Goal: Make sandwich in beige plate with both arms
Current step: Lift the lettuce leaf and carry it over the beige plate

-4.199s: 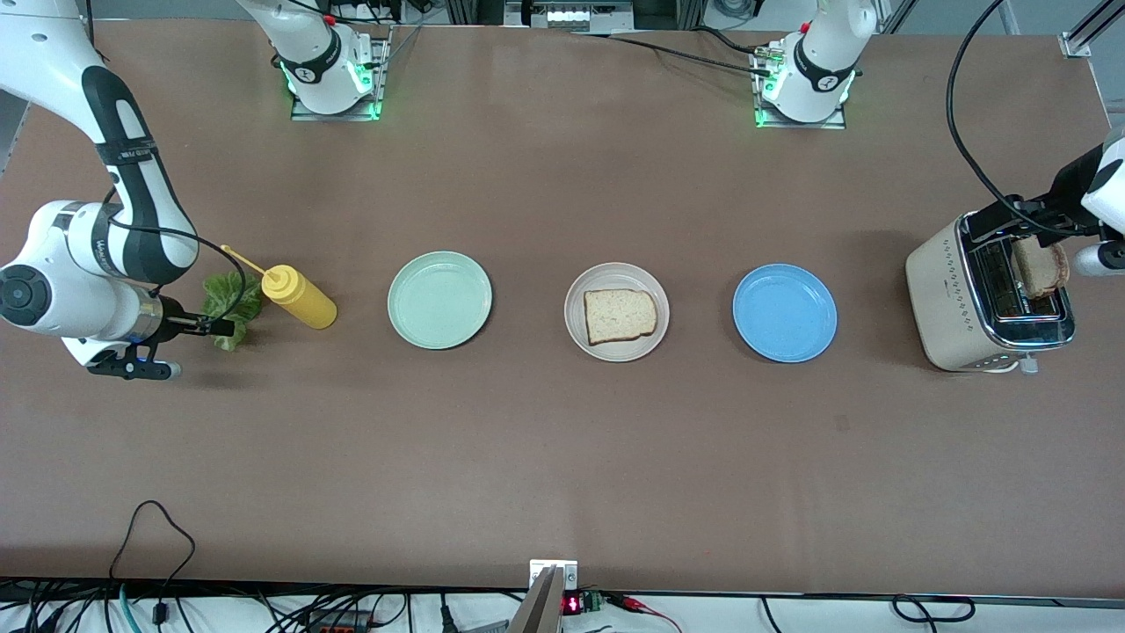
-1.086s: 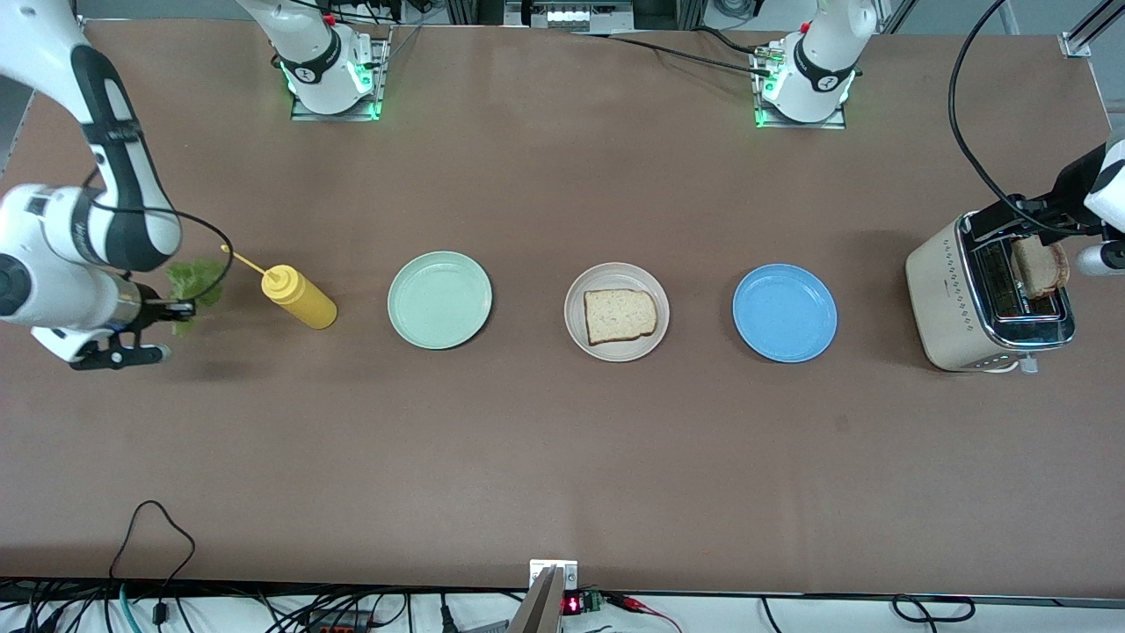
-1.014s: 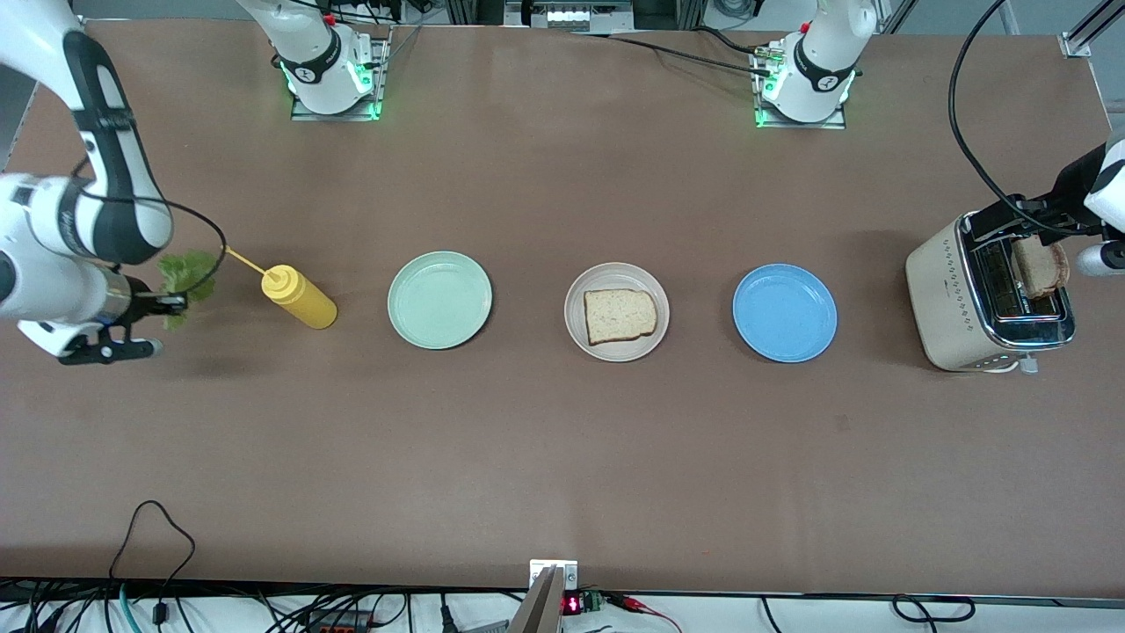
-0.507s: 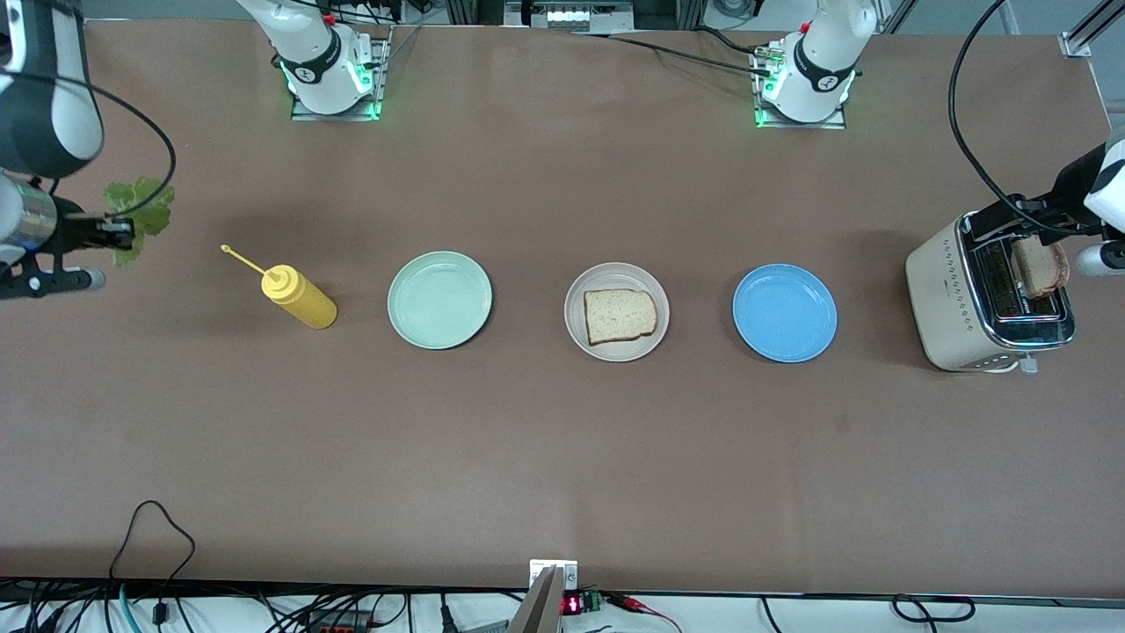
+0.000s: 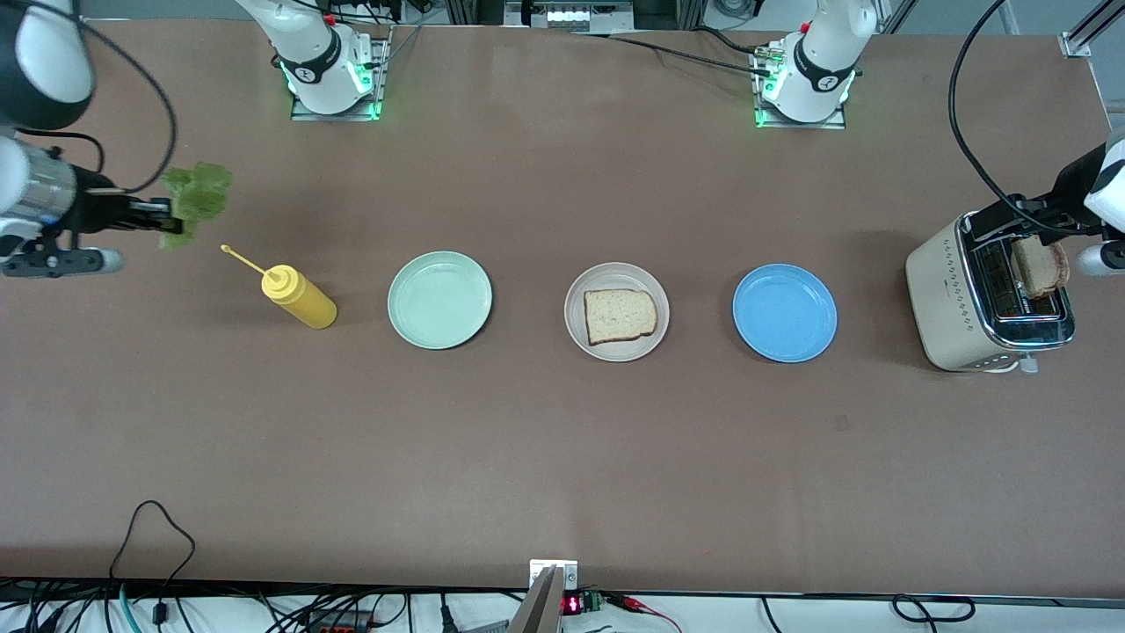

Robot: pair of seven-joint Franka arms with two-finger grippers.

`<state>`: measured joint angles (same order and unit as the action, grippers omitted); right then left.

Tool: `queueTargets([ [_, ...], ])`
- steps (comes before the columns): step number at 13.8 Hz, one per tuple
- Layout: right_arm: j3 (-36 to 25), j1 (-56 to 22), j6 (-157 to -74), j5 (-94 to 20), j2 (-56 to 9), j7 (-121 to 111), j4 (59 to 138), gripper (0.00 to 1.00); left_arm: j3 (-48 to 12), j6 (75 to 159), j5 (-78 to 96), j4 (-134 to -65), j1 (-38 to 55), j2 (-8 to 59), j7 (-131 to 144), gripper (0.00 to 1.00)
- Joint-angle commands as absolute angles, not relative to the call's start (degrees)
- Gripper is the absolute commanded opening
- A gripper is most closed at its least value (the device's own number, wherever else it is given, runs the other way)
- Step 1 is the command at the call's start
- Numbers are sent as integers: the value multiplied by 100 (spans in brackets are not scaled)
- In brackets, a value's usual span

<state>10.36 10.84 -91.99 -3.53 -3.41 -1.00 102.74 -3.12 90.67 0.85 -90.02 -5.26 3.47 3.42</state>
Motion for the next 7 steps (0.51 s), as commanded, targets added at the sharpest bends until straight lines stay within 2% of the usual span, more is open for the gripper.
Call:
queueTargets([
  [1,1388,775,-9123,-509,-395,1191,10134,0,-316,9000,-9,-9009,-536,290,325,100],
  [3,1424,476,-9176,-1052,-474,2166,10134,0,-299,9009,-9,-9009,-545,290,325,100],
  [7,1424,-516,-10017,-1239,-773,4116,10134,0,-246,9018,-9,-9009,-545,308,316,100],
])
